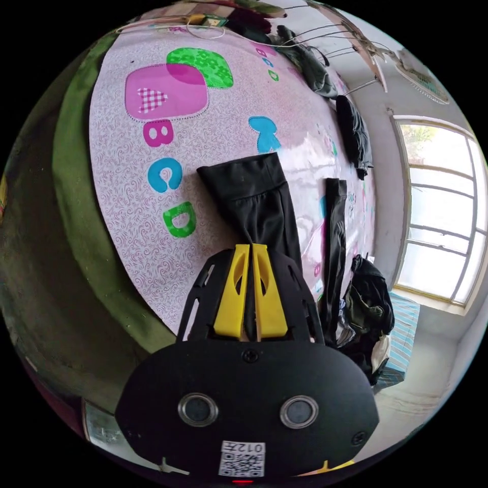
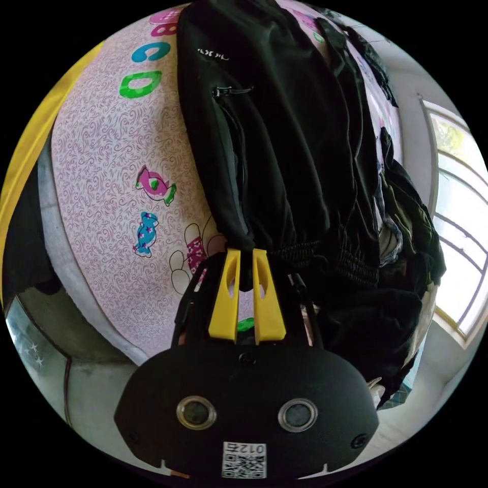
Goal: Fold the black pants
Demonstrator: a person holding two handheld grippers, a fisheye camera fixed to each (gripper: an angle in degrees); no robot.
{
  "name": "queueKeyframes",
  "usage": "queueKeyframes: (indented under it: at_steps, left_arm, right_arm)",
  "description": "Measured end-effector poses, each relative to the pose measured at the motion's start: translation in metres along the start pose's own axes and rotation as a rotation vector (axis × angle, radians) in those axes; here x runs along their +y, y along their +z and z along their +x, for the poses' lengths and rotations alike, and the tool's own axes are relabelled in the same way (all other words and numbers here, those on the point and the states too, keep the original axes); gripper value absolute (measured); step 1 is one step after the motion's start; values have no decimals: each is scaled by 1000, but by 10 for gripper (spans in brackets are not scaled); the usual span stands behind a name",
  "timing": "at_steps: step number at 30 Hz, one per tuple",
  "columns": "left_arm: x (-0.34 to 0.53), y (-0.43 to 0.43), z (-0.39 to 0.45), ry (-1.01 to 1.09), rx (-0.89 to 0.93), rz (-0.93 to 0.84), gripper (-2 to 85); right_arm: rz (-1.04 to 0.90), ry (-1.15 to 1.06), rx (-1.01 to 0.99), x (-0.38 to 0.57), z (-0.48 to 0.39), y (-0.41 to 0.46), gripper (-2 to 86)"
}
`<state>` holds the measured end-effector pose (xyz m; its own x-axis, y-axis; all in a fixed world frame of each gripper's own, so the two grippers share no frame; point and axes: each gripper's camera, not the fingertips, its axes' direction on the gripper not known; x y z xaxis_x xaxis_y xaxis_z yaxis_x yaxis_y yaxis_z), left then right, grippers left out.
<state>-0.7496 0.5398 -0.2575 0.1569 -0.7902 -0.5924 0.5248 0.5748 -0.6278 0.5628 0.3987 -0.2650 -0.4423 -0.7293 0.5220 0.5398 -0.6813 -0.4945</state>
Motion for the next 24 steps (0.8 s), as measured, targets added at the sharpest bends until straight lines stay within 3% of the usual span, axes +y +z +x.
queueKeyframes:
  at_steps: [4,17,24]
  left_arm:
    - [13,-26,22,148,-102,12,6]
    - [72,-98,-9,123,133,40,4]
    - [73,-98,28,175,234,93,5]
  right_arm:
    - [41,78,-196,41,41,-20,27]
    - [58,86,-516,131,78,-50,21]
    - [137,238,-707,170,137,-32,20]
